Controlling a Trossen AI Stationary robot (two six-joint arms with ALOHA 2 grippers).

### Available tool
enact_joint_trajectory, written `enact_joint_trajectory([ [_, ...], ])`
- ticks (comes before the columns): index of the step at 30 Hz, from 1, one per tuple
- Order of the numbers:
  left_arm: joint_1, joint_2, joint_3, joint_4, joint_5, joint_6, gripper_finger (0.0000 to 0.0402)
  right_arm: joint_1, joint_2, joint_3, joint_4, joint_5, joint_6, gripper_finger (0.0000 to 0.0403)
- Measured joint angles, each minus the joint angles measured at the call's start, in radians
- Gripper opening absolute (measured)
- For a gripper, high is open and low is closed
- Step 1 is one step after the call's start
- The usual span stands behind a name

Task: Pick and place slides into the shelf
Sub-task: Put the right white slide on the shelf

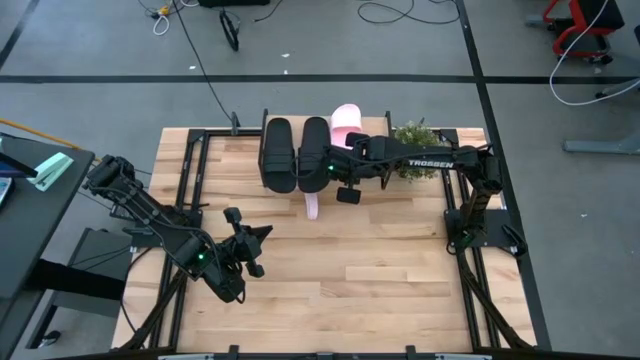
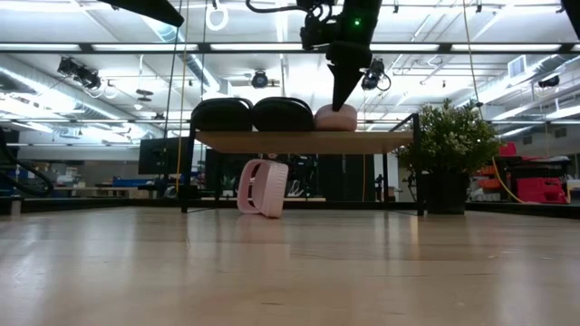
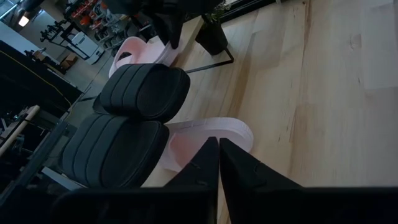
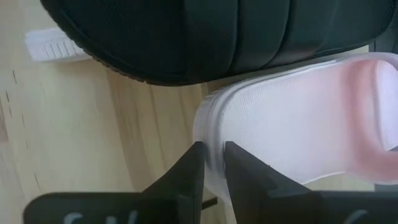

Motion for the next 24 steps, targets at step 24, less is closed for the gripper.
enact_joint_trajectory([
  [24,0.000,0.000,0.000,0.000,0.000,0.000,0.0025,-0.005,0.000,0.000,0.005,-0.046,-0.018,0.0091],
])
